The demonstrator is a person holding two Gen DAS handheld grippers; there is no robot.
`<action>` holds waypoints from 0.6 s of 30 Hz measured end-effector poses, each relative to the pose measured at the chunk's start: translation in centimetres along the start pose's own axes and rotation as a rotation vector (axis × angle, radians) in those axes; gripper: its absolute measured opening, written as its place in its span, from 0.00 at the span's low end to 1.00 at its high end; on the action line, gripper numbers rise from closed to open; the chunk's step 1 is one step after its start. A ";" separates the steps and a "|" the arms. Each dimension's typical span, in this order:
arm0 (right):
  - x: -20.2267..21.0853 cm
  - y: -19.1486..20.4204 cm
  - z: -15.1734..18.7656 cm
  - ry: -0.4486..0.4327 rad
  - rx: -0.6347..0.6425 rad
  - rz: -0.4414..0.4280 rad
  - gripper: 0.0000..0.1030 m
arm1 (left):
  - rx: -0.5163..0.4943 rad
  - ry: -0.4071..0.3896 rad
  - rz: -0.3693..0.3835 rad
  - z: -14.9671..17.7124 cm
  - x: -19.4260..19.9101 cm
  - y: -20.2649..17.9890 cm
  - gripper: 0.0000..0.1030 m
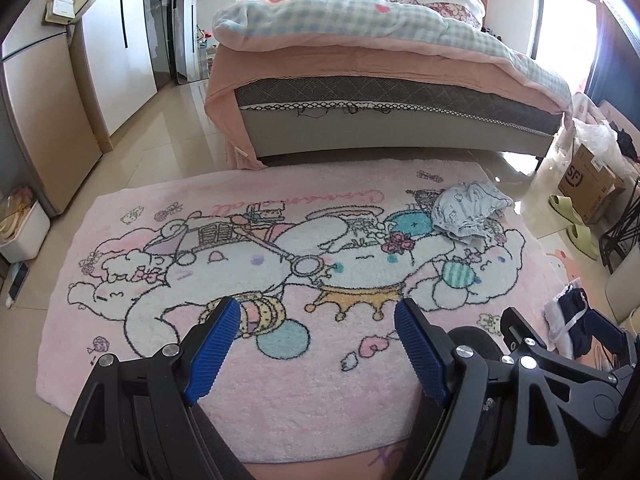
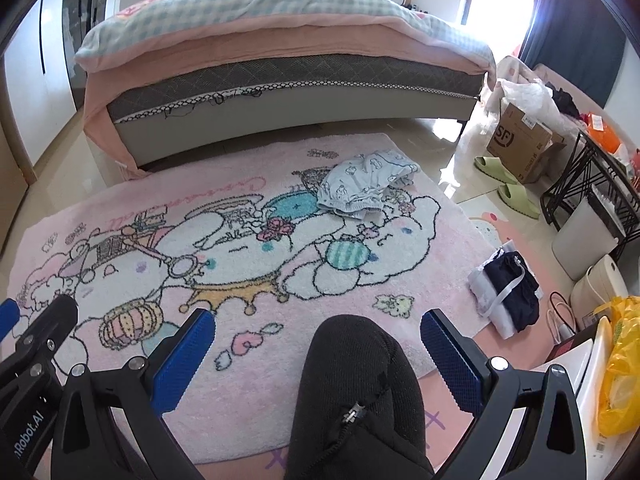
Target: Fold clothes
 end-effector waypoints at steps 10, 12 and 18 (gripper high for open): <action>2.1 -4.1 -1.4 -0.068 -0.046 0.129 1.00 | -0.067 -0.008 0.052 -0.9 0.4 -4.1 0.77; 2.0 -4.8 -1.5 -0.065 -0.060 0.132 1.00 | -0.087 -0.019 0.043 -1.2 0.5 -4.7 0.77; 1.5 -5.9 -1.3 -0.052 -0.081 0.149 1.00 | -0.109 -0.015 0.041 -1.4 0.2 -5.8 0.77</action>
Point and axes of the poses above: each gripper's, at about its wrist camera, not at the fingertips, and x roughly against the way its jaws point, y to its left, z to its underside, the point moved 6 cm from there along -x, roughly the way its jaws point, and after that the axes turned 3 degrees about -y, right-handed, at the moved point
